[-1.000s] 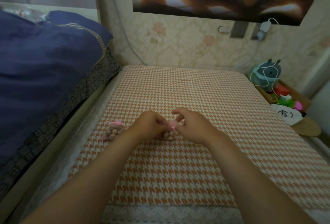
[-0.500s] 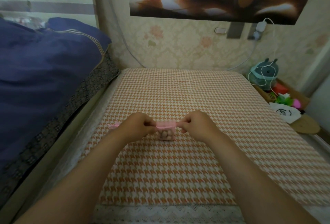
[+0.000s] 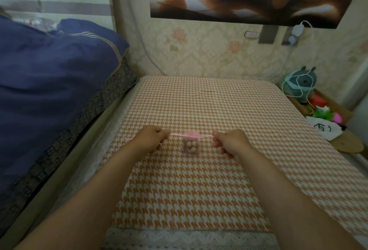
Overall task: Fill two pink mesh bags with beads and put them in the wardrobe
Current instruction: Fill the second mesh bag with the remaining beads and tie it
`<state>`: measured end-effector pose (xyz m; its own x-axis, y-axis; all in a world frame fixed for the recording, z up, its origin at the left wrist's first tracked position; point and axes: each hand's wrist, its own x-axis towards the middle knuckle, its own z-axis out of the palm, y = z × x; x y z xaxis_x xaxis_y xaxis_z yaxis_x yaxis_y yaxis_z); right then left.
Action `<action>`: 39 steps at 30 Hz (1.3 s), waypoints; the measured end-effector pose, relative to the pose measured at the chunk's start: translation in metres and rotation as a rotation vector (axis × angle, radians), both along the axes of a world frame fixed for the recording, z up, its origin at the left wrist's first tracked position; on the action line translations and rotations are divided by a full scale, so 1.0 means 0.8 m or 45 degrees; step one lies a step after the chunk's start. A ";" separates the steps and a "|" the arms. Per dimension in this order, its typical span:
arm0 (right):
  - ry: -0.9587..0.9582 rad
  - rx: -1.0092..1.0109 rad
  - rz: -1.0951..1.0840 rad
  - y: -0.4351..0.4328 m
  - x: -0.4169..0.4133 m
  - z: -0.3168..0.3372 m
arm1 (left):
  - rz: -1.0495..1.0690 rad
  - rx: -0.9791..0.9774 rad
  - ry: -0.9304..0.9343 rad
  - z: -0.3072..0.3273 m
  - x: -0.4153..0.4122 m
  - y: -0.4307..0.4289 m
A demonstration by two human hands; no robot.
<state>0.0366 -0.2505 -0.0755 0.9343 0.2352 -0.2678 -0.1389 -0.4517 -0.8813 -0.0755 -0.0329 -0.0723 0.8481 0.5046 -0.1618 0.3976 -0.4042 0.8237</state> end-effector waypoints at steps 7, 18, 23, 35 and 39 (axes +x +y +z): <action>0.010 0.067 -0.124 0.006 -0.003 0.007 | 0.063 -0.210 0.016 0.007 0.001 -0.007; 0.058 -0.081 -0.136 0.000 -0.002 0.000 | 0.116 -0.292 -0.057 0.006 0.001 -0.005; 0.049 -0.191 0.045 -0.006 -0.002 0.012 | -0.025 -0.539 -0.213 0.007 -0.001 -0.010; 0.075 -0.682 0.480 -0.014 -0.007 0.013 | -0.286 -0.800 -0.363 -0.002 0.002 -0.027; -0.057 -0.722 0.530 -0.009 -0.013 0.018 | -0.318 -0.580 -0.352 0.001 0.007 -0.039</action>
